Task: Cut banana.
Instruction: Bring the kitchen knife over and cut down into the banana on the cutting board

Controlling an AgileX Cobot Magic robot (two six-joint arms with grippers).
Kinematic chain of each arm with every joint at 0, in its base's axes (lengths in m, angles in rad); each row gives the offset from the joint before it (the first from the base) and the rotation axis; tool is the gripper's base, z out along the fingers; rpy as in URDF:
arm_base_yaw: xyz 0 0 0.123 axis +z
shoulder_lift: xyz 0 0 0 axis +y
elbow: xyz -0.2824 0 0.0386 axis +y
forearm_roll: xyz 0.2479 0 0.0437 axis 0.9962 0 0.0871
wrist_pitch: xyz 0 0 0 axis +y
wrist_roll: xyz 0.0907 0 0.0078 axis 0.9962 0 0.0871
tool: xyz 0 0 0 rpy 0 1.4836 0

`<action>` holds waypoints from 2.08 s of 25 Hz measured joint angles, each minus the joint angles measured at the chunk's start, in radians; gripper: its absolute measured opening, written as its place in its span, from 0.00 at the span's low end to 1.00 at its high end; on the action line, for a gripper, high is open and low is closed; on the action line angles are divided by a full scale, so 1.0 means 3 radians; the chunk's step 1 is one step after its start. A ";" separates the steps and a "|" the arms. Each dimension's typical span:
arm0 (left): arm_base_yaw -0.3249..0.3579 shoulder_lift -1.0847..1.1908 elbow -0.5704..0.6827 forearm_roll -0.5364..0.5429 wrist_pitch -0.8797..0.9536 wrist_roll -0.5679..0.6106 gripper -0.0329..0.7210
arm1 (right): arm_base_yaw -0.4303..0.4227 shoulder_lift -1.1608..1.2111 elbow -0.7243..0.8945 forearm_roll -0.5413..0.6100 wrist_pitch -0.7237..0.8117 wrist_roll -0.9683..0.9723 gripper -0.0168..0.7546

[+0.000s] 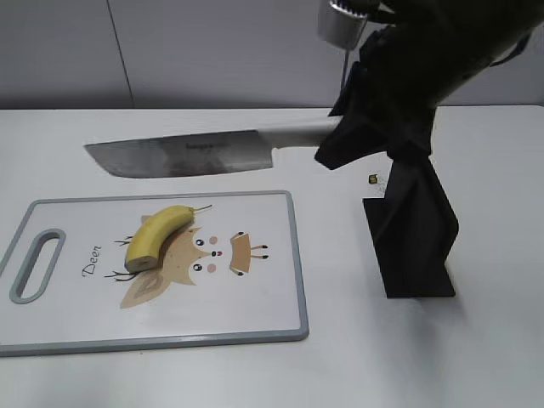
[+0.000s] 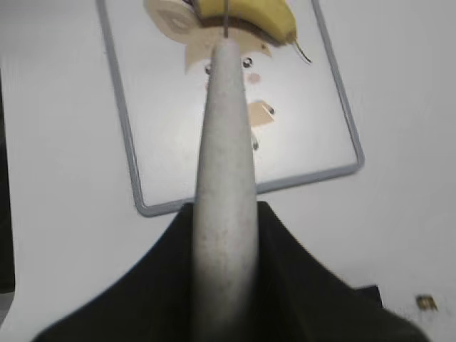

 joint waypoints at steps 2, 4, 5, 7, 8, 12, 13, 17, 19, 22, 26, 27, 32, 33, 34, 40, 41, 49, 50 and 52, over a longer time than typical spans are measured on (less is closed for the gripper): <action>0.0000 0.0272 -0.0177 -0.0046 0.0114 0.0258 0.84 | 0.0000 0.0144 -0.0116 0.0136 0.0085 -0.0190 0.24; 0.0000 0.0581 -0.0385 -0.0048 0.0237 0.0484 0.84 | 0.0000 0.0268 -0.0235 0.0211 0.0141 -0.0287 0.24; -0.0004 0.0708 -0.0489 -0.0048 0.0271 0.0601 0.84 | 0.0000 0.0317 -0.0307 0.0233 0.0175 -0.0325 0.24; -0.0046 0.0998 -0.0673 -0.0048 0.0316 0.0766 0.84 | 0.0000 0.0429 -0.0447 0.0259 0.0274 -0.0399 0.24; -0.0083 0.1113 -0.0763 -0.0048 0.0329 0.0837 0.84 | 0.0000 0.0481 -0.0519 0.0270 0.0331 -0.0439 0.24; -0.0254 0.1584 -0.1000 0.0036 0.0397 0.0940 0.83 | 0.0000 0.0642 -0.0765 0.0341 0.0407 -0.0501 0.24; -0.0291 0.1686 -0.1018 0.0099 0.0374 0.0947 0.83 | 0.0000 0.0669 -0.0804 0.0344 0.0410 -0.0520 0.24; -0.0325 0.2009 -0.1035 0.0275 0.0210 0.0960 0.83 | 0.0003 0.0728 -0.0835 0.0349 0.0422 -0.0589 0.24; -0.0325 0.2126 -0.1035 0.0298 0.0124 0.0966 0.82 | 0.0003 0.0749 -0.0835 0.0357 0.0456 -0.0600 0.24; -0.0325 0.2253 -0.1035 0.0307 0.0019 0.0970 0.82 | 0.0003 0.0784 -0.0835 0.0381 0.0504 -0.0605 0.24; -0.0325 0.2365 -0.1037 0.0313 0.0014 0.0970 0.82 | 0.0003 0.0783 -0.0835 0.0489 0.0491 -0.0613 0.24; -0.0325 0.2393 -0.1037 0.0313 0.0014 0.0970 0.82 | 0.0003 0.0783 -0.0835 0.0522 0.0489 -0.0626 0.24; -0.0325 0.2457 -0.1037 0.0320 0.0005 0.0970 0.78 | 0.0003 0.0855 -0.0842 0.0622 0.0485 -0.0657 0.24; -0.0325 0.2461 -0.1037 0.0320 0.0005 0.0970 0.75 | 0.0006 0.0882 -0.0845 0.0629 0.0485 -0.0660 0.24; -0.0325 0.2461 -0.1037 0.0320 0.0005 0.0970 0.71 | 0.0010 0.0907 -0.0845 0.0632 0.0481 -0.0660 0.24; -0.0325 0.2461 -0.1037 0.0334 0.0005 0.0970 0.16 | 0.0017 0.0954 -0.0845 0.0651 0.0425 -0.0682 0.24; -0.0325 0.2461 -0.1037 0.0355 0.0017 0.0983 0.11 | 0.0017 0.0957 -0.0845 0.0656 0.0411 -0.0696 0.24; -0.0347 0.2494 -0.1037 0.0523 -0.0103 0.1034 0.04 | 0.0098 0.1044 -0.0851 0.0548 0.0218 -0.0672 0.24; -0.0347 0.2521 -0.1037 0.0559 -0.0119 0.1025 0.04 | 0.0139 0.1070 -0.0858 0.0466 0.0164 -0.0594 0.24; -0.0347 0.2601 -0.1037 0.0645 -0.0126 0.0982 0.04 | 0.0225 0.1133 -0.0864 0.0265 0.0076 -0.0437 0.24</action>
